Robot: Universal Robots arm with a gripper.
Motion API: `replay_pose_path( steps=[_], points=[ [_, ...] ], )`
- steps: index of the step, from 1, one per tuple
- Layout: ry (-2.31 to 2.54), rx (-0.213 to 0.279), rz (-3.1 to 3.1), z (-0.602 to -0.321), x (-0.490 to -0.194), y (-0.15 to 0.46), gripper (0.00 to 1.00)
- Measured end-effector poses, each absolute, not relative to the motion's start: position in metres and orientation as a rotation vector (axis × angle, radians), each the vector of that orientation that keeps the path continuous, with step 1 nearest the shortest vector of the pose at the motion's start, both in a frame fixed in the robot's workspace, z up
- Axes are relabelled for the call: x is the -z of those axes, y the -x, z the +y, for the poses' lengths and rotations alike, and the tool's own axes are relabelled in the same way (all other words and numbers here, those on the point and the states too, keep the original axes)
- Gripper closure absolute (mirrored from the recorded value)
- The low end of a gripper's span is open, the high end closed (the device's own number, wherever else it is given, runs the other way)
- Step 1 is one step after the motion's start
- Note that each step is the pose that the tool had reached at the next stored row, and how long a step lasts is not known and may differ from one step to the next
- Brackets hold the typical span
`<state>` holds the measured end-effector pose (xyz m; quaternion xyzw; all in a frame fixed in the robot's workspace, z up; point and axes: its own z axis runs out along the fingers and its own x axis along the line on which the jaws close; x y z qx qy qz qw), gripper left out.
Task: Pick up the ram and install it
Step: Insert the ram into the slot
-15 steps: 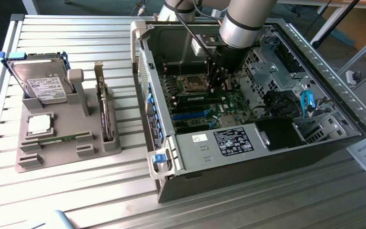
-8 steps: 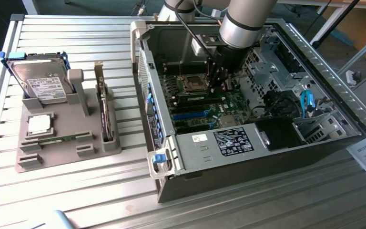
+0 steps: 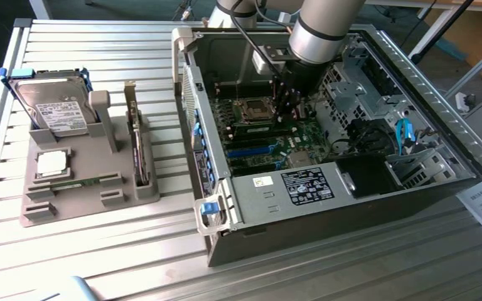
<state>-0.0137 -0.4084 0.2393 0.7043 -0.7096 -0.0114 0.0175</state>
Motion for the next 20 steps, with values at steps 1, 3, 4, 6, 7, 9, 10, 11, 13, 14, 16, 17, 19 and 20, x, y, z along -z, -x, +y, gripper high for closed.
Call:
replay_pose_path(
  steps=[1,3,4,6,7,9,10,11,13,14,16,17,19,20],
  points=[
    [-2.188,0.036,-2.205,-0.4084,-0.2392,0.0137,0.88],
    [-2.188,0.036,-2.205,-0.4084,-0.239,0.0137,0.88],
    [-2.188,0.036,-2.205,-0.4084,-0.2388,0.0137,0.88],
    [-2.188,0.036,-2.205,-0.4084,-0.2382,0.0137,0.88],
    [-2.188,0.036,-2.205,-0.4084,-0.2378,0.0137,0.88],
    [-2.188,0.036,-2.205,-0.4084,-0.2371,0.0137,0.88],
    [-2.188,0.036,-2.205,-0.4084,-0.2369,0.0137,0.88],
    [-2.188,0.036,-2.205,-0.4084,-0.2366,0.0137,0.88],
    [-2.188,0.036,-2.205,-0.4084,-0.2356,0.0137,0.88],
    [-2.188,0.036,-2.205,-0.4084,-0.2352,0.0137,0.88],
    [-2.188,0.036,-2.205,-0.4084,-0.2344,0.0137,0.88],
    [-2.188,0.036,-2.205,-0.4084,-0.234,0.0137,0.88],
    [-2.188,0.035,-2.205,-0.4084,-0.2337,0.0137,0.88],
    [-2.188,0.035,-2.205,-0.4084,-0.2337,0.0137,0.88]
  ],
)
